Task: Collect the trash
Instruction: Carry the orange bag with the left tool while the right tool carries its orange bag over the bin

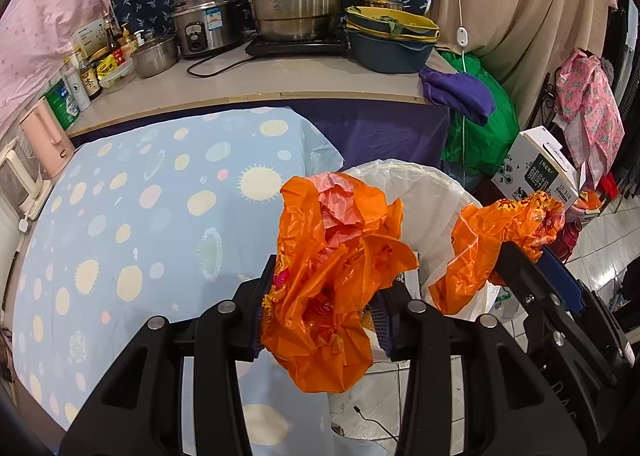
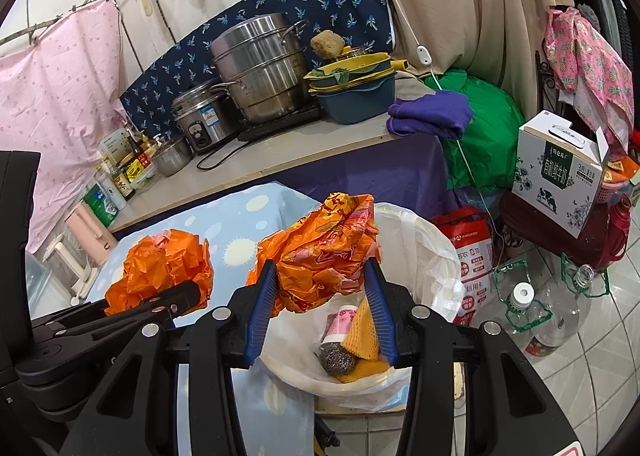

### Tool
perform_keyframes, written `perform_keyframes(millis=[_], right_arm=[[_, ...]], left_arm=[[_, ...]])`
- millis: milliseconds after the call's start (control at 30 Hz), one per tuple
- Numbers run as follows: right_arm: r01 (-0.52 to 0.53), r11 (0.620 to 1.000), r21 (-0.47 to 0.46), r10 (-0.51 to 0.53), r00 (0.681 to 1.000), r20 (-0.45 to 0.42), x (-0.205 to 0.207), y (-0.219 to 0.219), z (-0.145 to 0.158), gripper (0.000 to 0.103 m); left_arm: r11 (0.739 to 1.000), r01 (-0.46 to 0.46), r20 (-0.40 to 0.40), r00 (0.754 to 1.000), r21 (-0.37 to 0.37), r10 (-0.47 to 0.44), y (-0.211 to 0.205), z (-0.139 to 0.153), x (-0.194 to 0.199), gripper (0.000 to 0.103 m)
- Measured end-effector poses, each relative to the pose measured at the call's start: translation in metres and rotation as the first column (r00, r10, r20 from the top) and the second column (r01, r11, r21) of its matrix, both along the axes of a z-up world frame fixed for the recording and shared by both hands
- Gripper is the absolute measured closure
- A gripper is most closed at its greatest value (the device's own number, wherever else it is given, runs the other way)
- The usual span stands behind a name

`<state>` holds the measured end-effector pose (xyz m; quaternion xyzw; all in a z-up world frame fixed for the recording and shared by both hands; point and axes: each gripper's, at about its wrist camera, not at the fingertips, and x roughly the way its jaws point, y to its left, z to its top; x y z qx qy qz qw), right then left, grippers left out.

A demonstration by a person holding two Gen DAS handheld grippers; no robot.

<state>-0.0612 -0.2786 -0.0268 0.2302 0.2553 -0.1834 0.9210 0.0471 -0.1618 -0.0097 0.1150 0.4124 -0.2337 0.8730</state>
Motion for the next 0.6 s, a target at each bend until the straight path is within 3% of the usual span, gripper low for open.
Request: perform_keyframes(millis=[600], right_arm=[[0.021,0.999,0.026,-0.02,1.0,-0.024,0.001,-0.014,-0.017,0.06]], left_arm=[[1.0,0.018,-0.017,1.0,0.023,-0.018,-0.017,-0.013,-0.001,0.063]])
